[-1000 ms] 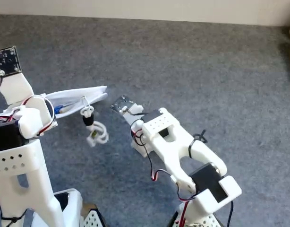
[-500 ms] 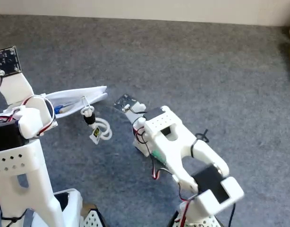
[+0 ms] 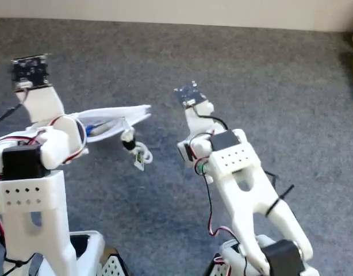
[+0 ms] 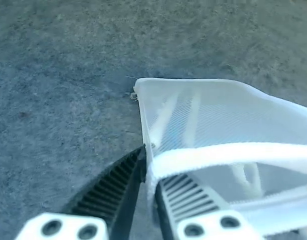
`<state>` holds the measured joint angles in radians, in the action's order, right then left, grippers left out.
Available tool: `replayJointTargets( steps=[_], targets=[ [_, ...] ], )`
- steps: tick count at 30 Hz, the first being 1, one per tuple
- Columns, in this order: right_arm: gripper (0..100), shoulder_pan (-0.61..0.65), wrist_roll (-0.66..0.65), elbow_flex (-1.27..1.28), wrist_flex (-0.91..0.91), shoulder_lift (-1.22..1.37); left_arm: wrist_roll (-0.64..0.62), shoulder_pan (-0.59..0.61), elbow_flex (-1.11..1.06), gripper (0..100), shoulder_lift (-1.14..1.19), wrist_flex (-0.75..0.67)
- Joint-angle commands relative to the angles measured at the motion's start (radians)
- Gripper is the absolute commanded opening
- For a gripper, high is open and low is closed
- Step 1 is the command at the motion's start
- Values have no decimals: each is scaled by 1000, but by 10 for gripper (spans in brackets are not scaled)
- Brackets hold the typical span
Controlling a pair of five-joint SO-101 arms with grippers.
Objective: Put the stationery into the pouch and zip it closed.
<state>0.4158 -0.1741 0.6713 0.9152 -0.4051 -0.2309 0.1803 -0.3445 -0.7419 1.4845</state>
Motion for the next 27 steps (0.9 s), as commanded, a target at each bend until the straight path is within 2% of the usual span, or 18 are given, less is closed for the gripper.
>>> replayJointTargets(
  steps=[1, 6, 18, 27],
  targets=[
    [5, -15, 28, 24, -73, -119, -15, -96, 61, 15, -25, -21],
    [5, -16, 49, 114, -157, -246, -14, -128, 51, 14, -25, -23],
    [5, -7, 83, 274, -166, -725, -12, -127, 21, 15, -25, -29],
    [5, 116, 83, 309, -166, -958, -12, -127, 21, 15, -25, -29]
  ],
)
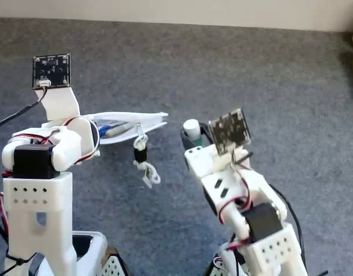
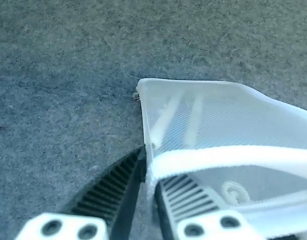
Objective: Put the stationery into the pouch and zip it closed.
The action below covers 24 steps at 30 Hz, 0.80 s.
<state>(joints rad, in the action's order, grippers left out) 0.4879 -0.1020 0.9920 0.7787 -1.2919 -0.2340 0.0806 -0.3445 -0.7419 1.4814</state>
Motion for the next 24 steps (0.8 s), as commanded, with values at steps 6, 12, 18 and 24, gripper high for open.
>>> replayJointTargets(
  steps=[6, 12, 18, 24],
  targets=[
    [5, 142, 11, -15, -31, -159, -9, -27, 21, 15, -25, -26],
    [5, 217, 11, -18, -99, -170, -9, -27, 21, 15, -25, -25],
    [5, 285, 11, 27, -263, -165, -9, -27, 21, 15, -25, -23],
    [5, 306, 11, 73, -440, -157, -8, -27, 21, 15, -25, -20]
  ],
)
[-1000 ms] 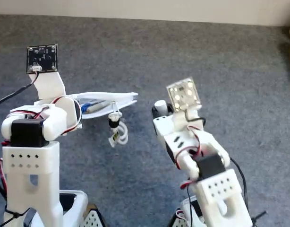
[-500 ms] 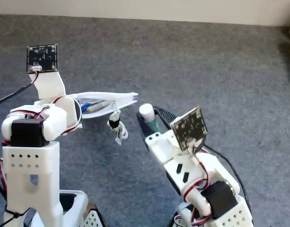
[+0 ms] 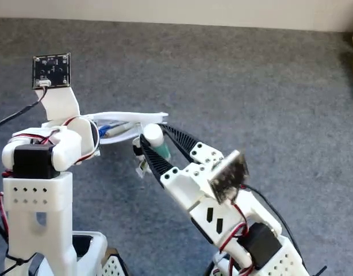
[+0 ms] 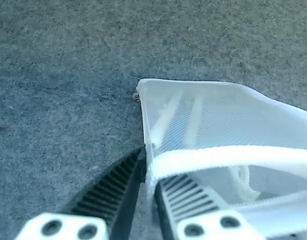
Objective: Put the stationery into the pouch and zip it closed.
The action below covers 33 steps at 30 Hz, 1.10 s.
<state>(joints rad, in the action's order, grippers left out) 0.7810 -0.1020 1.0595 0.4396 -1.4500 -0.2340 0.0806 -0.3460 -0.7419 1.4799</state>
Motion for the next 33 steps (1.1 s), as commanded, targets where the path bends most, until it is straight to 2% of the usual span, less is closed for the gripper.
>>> replayJointTargets(
  steps=[1, 15, 27, 33],
  targets=[
    [5, 13, 11, 15, -128, 1, -8, -27, 22, 15, -25, -18],
    [5, 117, 3, 67, -460, 21, -8, -27, 21, 15, -25, -17],
    [5, 114, 0, 61, -763, 372, -8, -25, 21, 15, -25, -17],
    [5, 91, -109, 64, -901, 493, -8, -25, 21, 15, -25, -17]
  ],
)
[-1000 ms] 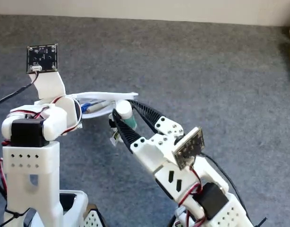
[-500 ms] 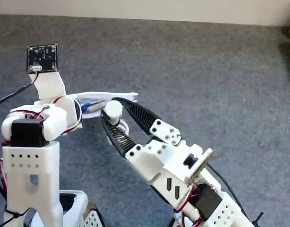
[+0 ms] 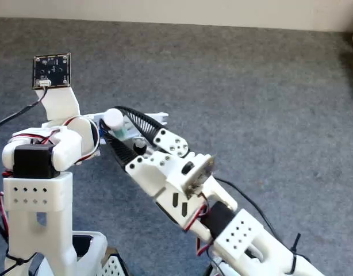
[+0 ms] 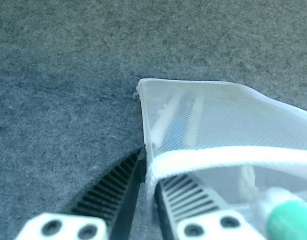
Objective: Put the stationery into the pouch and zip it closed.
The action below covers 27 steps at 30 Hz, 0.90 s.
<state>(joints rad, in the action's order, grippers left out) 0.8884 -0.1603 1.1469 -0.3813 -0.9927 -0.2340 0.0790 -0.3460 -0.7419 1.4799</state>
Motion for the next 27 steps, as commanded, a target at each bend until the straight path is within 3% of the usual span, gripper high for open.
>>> replayJointTargets(
  steps=[1, 11, 17, 27],
  targets=[
    [5, -25, -55, -21, -99, 54, -8, -24, 21, 15, -25, -17],
    [5, -65, -61, -15, -117, 133, -8, -24, 21, 15, -25, -17],
    [5, -58, -310, -2, 47, 130, -8, -24, 21, 15, -25, -17],
    [10, -62, -313, -1, 211, 130, -6, -18, 21, 15, -25, -17]
  ],
)
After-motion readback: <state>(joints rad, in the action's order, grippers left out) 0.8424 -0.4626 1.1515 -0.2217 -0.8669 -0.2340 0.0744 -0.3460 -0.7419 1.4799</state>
